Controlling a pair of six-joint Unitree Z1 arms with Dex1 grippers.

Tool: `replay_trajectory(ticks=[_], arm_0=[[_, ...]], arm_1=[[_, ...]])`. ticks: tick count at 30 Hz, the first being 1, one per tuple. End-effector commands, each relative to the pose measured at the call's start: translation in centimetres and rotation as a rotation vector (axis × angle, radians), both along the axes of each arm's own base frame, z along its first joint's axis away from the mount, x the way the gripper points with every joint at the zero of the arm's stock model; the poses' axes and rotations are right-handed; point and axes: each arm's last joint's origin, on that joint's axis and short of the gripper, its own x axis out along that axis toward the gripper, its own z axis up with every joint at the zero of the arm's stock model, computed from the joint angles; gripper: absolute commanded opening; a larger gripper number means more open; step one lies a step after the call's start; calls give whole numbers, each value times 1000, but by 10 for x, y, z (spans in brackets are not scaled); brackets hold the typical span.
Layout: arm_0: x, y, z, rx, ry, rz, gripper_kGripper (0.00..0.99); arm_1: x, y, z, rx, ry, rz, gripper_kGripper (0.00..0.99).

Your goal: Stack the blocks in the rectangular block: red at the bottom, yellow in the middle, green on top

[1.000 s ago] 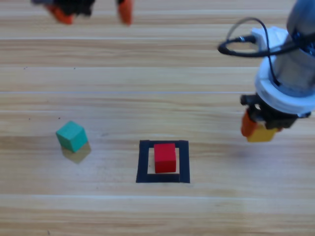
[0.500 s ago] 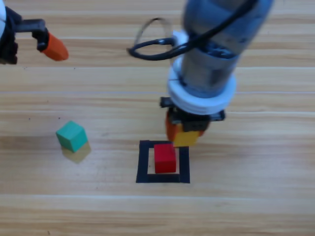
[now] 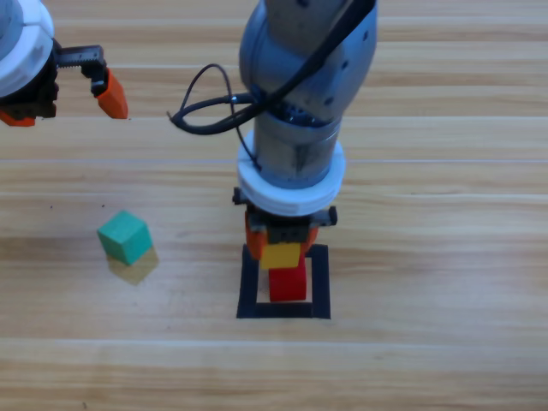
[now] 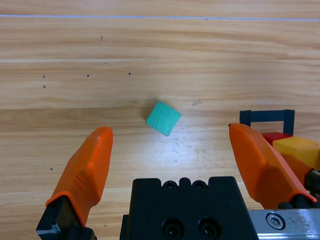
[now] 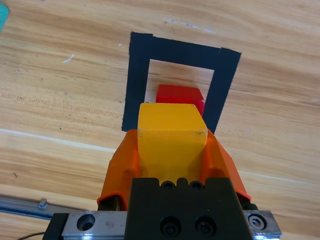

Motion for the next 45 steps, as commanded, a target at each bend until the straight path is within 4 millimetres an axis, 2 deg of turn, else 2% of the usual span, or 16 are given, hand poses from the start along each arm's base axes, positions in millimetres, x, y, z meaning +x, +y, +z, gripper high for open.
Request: replay_trajectory(ticks=[1, 26, 27, 28, 29, 30, 31, 35, 37, 39, 45], arm_0=[[7, 1, -16, 19, 51, 21, 990], [14, -4, -27, 6, 72, 34, 990], [14, -4, -27, 5, 72, 35, 990], [15, -5, -27, 6, 73, 36, 990], [15, -5, -28, 6, 74, 36, 990], [15, -5, -28, 6, 74, 36, 990], [16, -5, -28, 6, 73, 36, 989], [18, -6, -30, 9, 79, 38, 989], [18, -7, -30, 7, 78, 39, 988], [21, -8, -28, -2, 74, 51, 988], [37, -14, -33, -41, 133, 176, 989]], arm_1=[[-7, 14, -42, -74, 61, 16, 232], [-6, 11, -42, -117, 28, -16, 239], [-6, 11, -42, -118, 29, -16, 284], [-6, 11, -43, -119, 31, -15, 426], [-5, 11, -45, -121, 34, -17, 627], [-5, 12, -47, -124, 37, -17, 874], [-4, 11, -50, -130, 40, -18, 963], [-4, 11, -48, -128, 37, -18, 990], [-4, 11, -35, -111, 26, -16, 990], [-6, 9, -11, -87, -7, -6, 990], [-47, -11, 89, 7, -215, 115, 990]])
